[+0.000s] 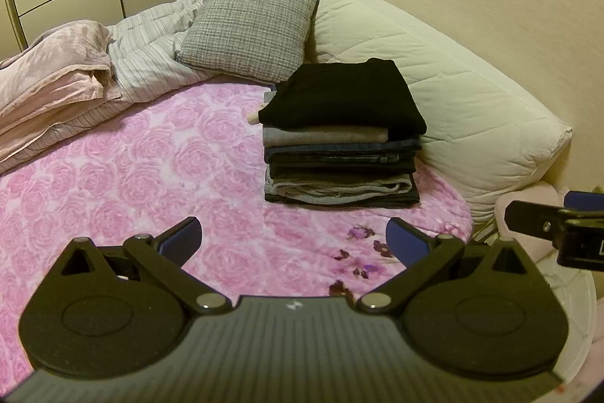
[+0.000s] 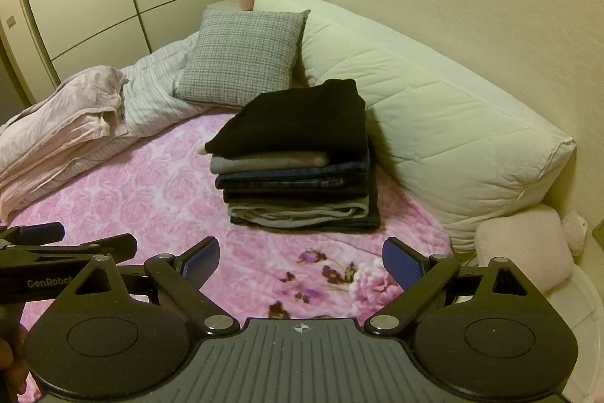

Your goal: Fold large clothes

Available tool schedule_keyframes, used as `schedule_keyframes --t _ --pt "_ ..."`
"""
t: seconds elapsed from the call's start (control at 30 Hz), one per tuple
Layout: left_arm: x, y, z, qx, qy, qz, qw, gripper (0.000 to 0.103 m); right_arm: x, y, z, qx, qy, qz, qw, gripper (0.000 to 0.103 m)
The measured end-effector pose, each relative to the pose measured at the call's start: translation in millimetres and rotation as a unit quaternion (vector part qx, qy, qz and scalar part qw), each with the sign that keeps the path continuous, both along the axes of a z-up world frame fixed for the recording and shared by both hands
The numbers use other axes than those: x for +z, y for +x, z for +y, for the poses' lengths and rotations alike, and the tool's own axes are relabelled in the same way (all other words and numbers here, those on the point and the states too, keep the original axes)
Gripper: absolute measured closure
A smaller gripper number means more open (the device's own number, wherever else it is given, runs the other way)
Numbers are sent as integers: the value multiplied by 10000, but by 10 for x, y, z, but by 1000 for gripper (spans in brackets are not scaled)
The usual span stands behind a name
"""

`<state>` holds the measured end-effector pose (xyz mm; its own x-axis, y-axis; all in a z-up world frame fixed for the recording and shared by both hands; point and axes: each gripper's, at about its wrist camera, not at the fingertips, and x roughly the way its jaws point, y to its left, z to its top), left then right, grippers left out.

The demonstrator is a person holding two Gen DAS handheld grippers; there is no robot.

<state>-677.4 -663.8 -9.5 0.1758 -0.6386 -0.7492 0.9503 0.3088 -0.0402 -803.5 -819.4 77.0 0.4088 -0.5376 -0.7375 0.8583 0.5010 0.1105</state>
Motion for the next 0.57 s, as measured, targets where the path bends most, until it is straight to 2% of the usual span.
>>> schedule_keyframes --t 0.4,0.5,0.57 --pt "12 20 -10 -12 -20 17 10000 1 -2 0 -6 8 -2 0 10000 13" --pt "35 3 27 33 -174 -176 9997 1 0 2 -8 8 3 0 10000 13" --pt "40 8 22 22 -190 -153 9997 1 0 2 -6 1 3 5 10000 13"
